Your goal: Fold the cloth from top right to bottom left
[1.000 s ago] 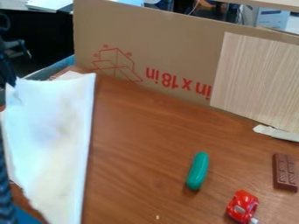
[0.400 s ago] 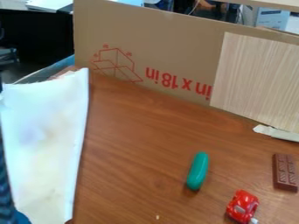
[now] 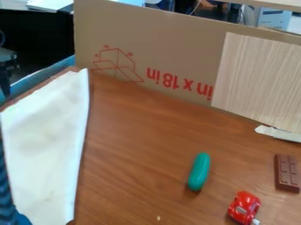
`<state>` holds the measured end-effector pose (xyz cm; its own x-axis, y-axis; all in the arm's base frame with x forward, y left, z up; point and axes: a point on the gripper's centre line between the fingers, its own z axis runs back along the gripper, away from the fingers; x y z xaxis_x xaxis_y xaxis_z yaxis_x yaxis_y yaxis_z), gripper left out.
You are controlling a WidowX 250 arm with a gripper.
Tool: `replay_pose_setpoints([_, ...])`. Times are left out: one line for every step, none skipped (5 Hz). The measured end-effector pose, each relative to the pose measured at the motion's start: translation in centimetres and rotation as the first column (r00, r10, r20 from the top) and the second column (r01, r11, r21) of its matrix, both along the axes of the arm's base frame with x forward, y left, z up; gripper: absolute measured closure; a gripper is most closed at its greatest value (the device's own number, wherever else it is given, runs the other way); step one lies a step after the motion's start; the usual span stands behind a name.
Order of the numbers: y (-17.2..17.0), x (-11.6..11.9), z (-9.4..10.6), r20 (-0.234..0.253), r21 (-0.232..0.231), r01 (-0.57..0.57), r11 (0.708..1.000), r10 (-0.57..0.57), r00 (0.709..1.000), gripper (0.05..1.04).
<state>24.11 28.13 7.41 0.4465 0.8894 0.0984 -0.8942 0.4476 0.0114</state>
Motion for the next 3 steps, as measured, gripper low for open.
replay_pose_setpoints([0.2,-0.3,1.8,0.002,0.048,-0.019,0.999,0.019,1.000,0.089])
replay_pose_setpoints([-1.7,0.5,3.6,-0.005,0.068,0.056,0.996,-0.056,0.998,0.083])
replay_pose_setpoints([-6.8,2.6,7.0,-0.003,0.105,0.234,0.967,-0.235,0.972,0.083])
